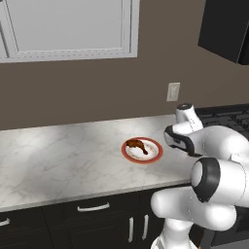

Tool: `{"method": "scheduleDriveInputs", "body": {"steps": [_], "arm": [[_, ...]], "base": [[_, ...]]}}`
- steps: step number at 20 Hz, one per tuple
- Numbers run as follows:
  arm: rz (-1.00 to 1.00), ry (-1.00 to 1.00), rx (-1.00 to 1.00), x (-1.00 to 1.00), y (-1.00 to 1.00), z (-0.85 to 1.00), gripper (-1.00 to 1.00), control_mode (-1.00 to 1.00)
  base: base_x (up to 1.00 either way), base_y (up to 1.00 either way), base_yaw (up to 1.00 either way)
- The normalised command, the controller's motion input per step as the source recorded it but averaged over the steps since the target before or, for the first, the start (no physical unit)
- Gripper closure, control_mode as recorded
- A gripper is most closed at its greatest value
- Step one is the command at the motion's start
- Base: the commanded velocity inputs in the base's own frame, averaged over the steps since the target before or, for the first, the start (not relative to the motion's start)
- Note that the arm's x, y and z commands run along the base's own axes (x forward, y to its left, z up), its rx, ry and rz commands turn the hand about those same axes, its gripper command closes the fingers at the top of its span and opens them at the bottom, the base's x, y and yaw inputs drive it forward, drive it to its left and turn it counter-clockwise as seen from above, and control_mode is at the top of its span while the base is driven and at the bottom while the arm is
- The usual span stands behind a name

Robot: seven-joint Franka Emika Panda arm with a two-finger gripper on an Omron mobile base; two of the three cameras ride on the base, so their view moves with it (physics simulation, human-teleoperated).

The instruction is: Place the chicken drumstick on the plate and place the garlic on the same plate.

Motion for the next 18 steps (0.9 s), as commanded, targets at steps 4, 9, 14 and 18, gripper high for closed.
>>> {"method": "scheduleDriveInputs", "body": {"steps": [4,9,14,18], "arm": [[0.25,0.00,-0.07,-0.08,0.00,0.39,1.00,-1.00],[0.41,0.07,-0.11,-0.17,0.00,0.27,1.00,-1.00],[0.55,0.16,-0.16,-0.36,0.00,0.22,1.00,-1.00],[0.68,0.18,-0.19,-0.42,0.00,0.13,1.00,-1.00]], "base": [[0.00,0.00,0.00],[0.00,0.00,0.00],[0.00,0.00,0.00],[0.00,0.00,0.00]]}}
